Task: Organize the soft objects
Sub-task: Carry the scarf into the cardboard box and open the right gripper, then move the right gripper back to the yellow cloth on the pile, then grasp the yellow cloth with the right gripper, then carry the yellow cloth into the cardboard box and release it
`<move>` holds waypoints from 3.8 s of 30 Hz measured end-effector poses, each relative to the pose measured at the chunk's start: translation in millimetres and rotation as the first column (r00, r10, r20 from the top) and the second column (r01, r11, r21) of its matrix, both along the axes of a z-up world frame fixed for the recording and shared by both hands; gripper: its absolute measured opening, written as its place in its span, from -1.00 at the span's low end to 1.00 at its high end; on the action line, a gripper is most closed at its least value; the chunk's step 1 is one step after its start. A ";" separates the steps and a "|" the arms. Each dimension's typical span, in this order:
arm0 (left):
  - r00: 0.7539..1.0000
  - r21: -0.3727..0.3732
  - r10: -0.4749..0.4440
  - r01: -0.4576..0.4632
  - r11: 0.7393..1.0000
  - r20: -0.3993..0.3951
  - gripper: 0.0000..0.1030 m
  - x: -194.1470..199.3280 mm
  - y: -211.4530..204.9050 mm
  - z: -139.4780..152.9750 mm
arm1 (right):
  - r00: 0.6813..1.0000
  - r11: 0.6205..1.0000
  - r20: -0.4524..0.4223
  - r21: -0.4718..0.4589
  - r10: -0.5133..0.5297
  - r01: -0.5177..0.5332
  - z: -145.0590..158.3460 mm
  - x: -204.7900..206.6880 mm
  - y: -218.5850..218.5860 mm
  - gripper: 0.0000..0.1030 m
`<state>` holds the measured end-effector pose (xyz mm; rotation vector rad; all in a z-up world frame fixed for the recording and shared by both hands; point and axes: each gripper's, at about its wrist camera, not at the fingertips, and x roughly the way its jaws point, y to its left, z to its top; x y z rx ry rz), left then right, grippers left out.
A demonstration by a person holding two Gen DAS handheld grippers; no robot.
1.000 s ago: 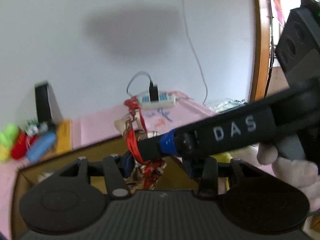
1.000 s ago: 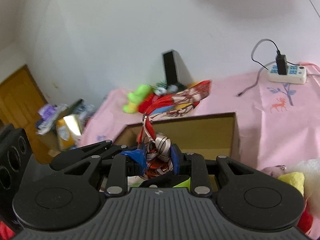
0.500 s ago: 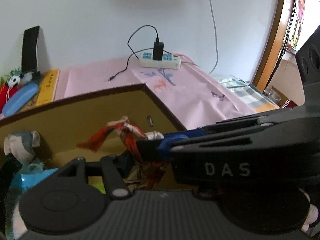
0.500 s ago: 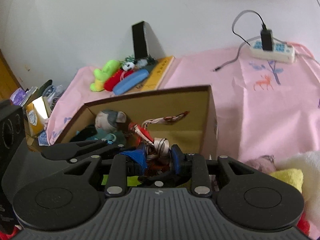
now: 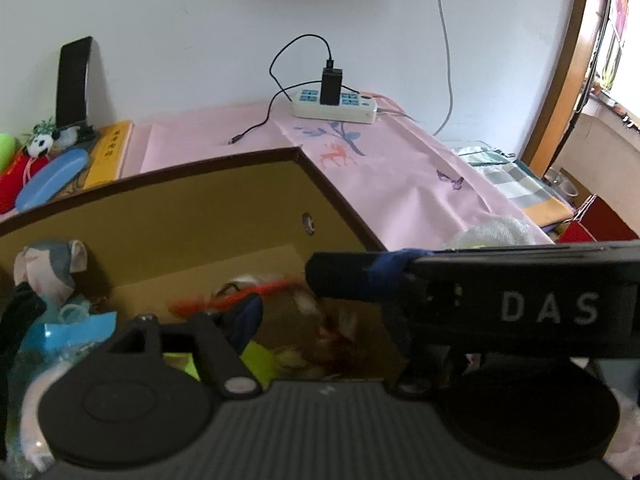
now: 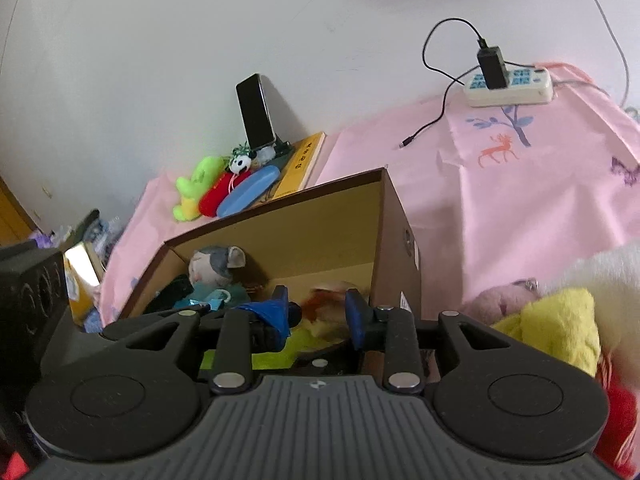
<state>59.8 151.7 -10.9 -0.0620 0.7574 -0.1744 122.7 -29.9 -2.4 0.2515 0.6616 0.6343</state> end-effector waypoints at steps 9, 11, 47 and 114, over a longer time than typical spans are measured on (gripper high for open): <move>0.998 0.059 0.067 -0.066 0.996 -0.016 0.32 -16.7 -11.9 15.8 | 0.999 0.998 0.014 0.056 -0.043 0.043 8.8 -20.9 -16.9 -0.71; 0.997 0.075 0.082 -0.081 0.994 -0.012 0.32 -22.8 -13.8 19.9 | 0.999 0.997 0.018 0.058 -0.047 0.046 10.4 -25.8 -19.6 -0.70; 0.999 0.128 0.018 -0.014 0.992 -0.032 0.36 -106.5 -76.9 3.5 | 0.989 0.988 0.012 -0.044 -0.150 0.150 -34.1 -102.4 -82.5 -0.67; 0.967 0.218 -0.182 0.141 0.966 0.179 -0.24 -83.7 -151.0 7.2 | 0.994 0.993 0.015 0.043 -0.112 0.111 -11.8 -71.3 -122.1 -0.72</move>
